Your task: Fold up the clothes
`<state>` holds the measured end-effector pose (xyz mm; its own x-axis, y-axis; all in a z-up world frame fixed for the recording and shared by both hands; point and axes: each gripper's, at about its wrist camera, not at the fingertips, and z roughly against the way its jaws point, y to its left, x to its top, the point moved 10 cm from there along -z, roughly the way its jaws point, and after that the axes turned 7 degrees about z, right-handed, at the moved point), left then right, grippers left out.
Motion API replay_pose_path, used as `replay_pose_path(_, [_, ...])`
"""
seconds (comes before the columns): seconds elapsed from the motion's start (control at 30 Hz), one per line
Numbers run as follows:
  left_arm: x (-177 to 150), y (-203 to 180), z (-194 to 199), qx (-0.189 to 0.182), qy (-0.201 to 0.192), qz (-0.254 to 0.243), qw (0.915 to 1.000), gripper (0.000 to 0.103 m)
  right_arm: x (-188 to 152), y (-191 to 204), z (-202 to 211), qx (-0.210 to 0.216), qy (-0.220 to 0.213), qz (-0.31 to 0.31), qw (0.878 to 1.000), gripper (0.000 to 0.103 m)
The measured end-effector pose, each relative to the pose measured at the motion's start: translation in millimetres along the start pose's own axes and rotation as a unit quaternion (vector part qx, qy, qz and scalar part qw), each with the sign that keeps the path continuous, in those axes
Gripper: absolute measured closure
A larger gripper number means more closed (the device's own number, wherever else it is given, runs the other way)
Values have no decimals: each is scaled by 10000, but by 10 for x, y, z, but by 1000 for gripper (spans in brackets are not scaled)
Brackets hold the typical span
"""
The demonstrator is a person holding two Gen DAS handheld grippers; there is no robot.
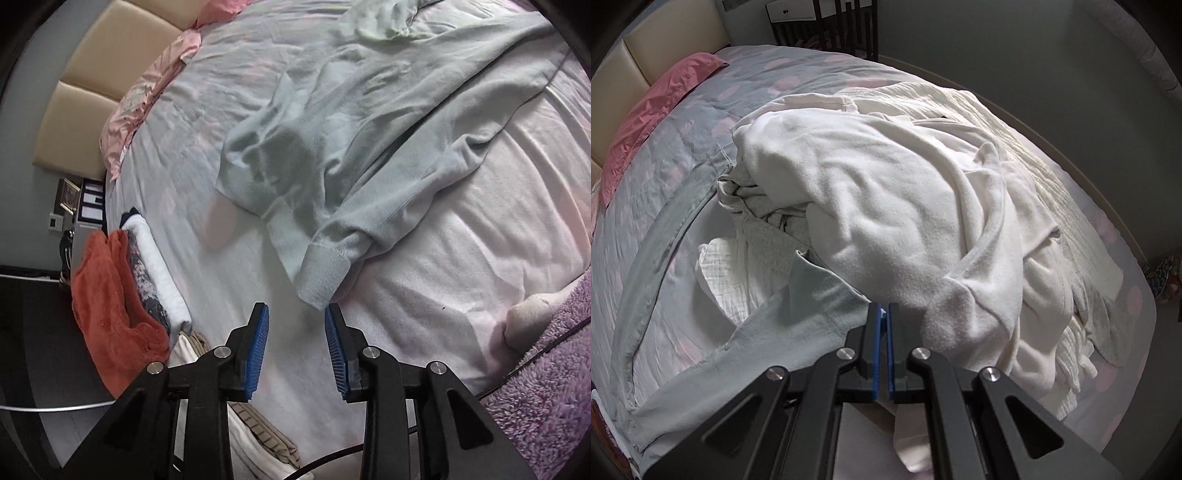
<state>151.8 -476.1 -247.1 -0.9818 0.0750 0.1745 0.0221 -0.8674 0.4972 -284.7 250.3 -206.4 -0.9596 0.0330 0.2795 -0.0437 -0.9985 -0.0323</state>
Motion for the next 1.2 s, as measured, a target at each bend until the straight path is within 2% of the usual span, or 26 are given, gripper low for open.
replay_pose_path(0.1, [156, -152, 109, -34, -291, -423, 9987, 48, 12, 29, 19, -45, -5, 17, 10000, 100])
replay_pose_path(0.17, [247, -284, 129, -65, -416, -793, 9960, 42, 14, 36, 29, -60, -12, 12, 10000, 100])
replay_pose_path(0.23, [330, -426, 61, 78, -410, -1168, 9923, 42, 16, 35, 36, -69, -19, 6, 10000, 100])
replay_pose_path(0.33, [462, -593, -61, 199, -409, -1369, 9895, 43, 20, 22, 29, -84, -23, -3, 10000, 100])
replay_pose_path(0.37, [507, -646, -102, 230, -410, -1414, 9888, 50, 20, 17, 24, -93, -18, -8, 10000, 100])
replay_pose_path(0.4, [539, -676, -140, 248, -392, -1404, 9890, 68, 20, 13, 17, -102, -6, -9, 9999, 100])
replay_pose_path(0.47, [580, -698, -206, 255, -320, -1283, 9909, 90, 26, 9, 4, -130, 13, 4, 9999, 100])
replay_pose_path(0.5, [597, -677, -225, 258, -306, -1195, 9920, 97, 32, 9, -1, -149, 20, 17, 9999, 100])
replay_pose_path(0.57, [629, -541, -232, 283, -316, -914, 9949, 98, 64, 15, -2, -180, 21, 43, 9998, 100])
replay_pose_path(0.67, [668, -115, -206, 261, -237, -117, 9993, 99, 183, 80, 16, -179, -25, 46, 9998, 100])
replay_pose_path(0.77, [721, 303, -103, 309, -278, 577, 9975, 99, 381, 261, 55, -215, -161, 98, 9996, 100])
replay_pose_path(0.83, [751, 544, -2, 362, -355, 934, 9943, 103, 544, 433, 89, -234, -291, 151, 9992, 100])
replay_pose_path(0.93, [793, 907, 149, 442, -468, 1466, 9871, 103, 894, 729, 237, -263, -641, 139, 9975, 101])
replay_pose_path(1.03, [832, 1272, 301, 520, -580, 1993, 9768, 103, 1167, 1043, 422, 343, -844, -62, 9958, 101])
replay_pose_path(1.07, [845, 1394, 352, 546, -617, 2168, 9727, 103, 1218, 1137, 471, 369, -862, -3, 9956, 101])
replay_pose_path(1.1, [865, 1406, 402, 536, -699, 2120, 9733, 101, 1239, 1201, 495, 250, -865, 113, 9959, 101])
replay_pose_path(1.17, [903, 1191, 430, 483, -809, 1616, 9823, 99, 1264, 1311, 520, 27, -869, 340, 9956, 101])
replay_pose_path(1.2, [919, 1076, 433, 461, -843, 1363, 9860, 93, 1265, 1336, 517, -12, -876, 394, 9954, 101])
